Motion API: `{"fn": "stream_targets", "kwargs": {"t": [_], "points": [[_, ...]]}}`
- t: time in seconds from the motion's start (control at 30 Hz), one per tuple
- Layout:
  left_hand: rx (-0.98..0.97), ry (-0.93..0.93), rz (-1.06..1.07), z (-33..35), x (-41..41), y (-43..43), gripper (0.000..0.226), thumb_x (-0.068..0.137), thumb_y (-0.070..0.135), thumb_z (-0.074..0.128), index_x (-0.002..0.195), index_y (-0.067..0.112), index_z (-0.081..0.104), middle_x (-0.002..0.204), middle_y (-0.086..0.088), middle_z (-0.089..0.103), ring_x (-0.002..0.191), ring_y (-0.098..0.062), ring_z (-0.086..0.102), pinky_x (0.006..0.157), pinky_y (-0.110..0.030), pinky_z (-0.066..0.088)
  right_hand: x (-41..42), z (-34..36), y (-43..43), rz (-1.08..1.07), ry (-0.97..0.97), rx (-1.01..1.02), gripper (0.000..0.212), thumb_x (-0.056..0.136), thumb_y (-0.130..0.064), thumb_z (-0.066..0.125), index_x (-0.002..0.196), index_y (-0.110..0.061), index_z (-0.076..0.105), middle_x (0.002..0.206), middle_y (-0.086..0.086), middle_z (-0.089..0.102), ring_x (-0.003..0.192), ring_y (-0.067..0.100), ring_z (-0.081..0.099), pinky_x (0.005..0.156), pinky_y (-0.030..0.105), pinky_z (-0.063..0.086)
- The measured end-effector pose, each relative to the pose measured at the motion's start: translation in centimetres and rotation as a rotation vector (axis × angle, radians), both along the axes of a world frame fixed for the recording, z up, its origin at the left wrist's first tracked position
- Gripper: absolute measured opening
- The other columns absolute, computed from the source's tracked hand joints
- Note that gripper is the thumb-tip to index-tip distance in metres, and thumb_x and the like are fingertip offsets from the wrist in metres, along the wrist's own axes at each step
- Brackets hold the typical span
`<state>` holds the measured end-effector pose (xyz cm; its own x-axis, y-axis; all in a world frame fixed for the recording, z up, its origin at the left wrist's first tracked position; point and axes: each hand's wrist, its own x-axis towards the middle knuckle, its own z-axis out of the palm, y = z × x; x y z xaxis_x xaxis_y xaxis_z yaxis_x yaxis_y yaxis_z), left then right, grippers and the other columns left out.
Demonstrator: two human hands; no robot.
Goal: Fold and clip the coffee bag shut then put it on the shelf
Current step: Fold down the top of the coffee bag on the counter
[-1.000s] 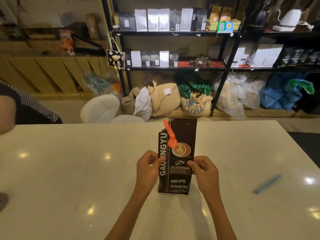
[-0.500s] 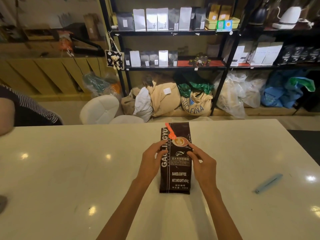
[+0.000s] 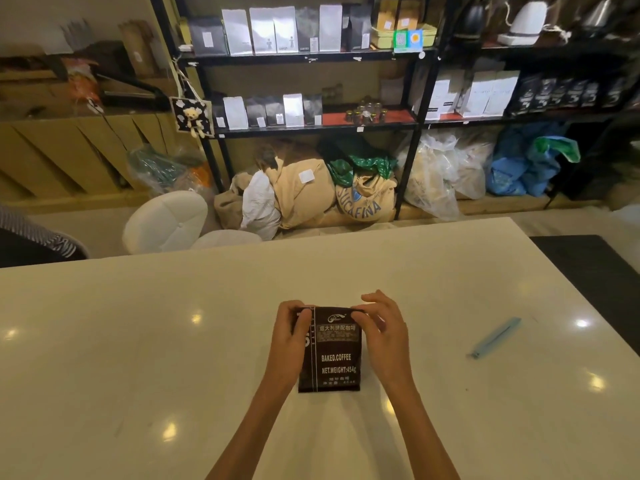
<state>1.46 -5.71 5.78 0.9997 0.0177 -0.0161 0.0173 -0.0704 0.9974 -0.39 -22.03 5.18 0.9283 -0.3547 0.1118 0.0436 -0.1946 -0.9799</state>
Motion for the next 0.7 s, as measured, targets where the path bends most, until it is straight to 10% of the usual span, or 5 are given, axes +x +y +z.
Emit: {"fn": "stream_targets", "kwargs": {"t": [0.23, 0.4, 0.7], "points": [[0.02, 0.006, 0.273, -0.3, -0.8, -2.8, 0.018, 0.098, 0.015, 0.051, 0.084, 0.011, 0.062, 0.081, -0.005, 0.068, 0.073, -0.015, 0.064, 0.064, -0.025, 0.052, -0.7, 0.2, 2.1, 0.015, 0.106, 0.28, 0.013, 0.1, -0.022, 0.05, 0.105, -0.014, 0.059, 0.1, 0.001, 0.068, 0.088, 0.012, 0.067, 0.064, 0.015, 0.053], [0.02, 0.023, 0.276, -1.3, -2.0, -3.5, 0.015, 0.101, 0.025, 0.048, 0.093, 0.019, 0.06, 0.081, 0.005, 0.068, 0.072, -0.008, 0.067, 0.064, -0.025, 0.055, -0.6, -1.7, 3.7, -0.073, 0.179, 0.044, 0.027, 0.087, -0.044, 0.066, 0.099, -0.023, 0.055, 0.084, -0.007, 0.071, 0.072, 0.002, 0.07, 0.066, 0.027, 0.06], [0.173, 0.036, 0.216, -2.4, -1.6, -2.7, 0.025, 0.099, 0.037, 0.048, 0.095, 0.015, 0.06, 0.082, 0.0, 0.071, 0.07, -0.01, 0.07, 0.063, -0.031, 0.059, -0.2, -2.0, 3.6, -0.121, 0.111, 0.146, 0.033, 0.103, -0.035, 0.039, 0.09, -0.017, 0.064, 0.081, 0.001, 0.069, 0.069, 0.004, 0.065, 0.061, 0.016, 0.053]]}}
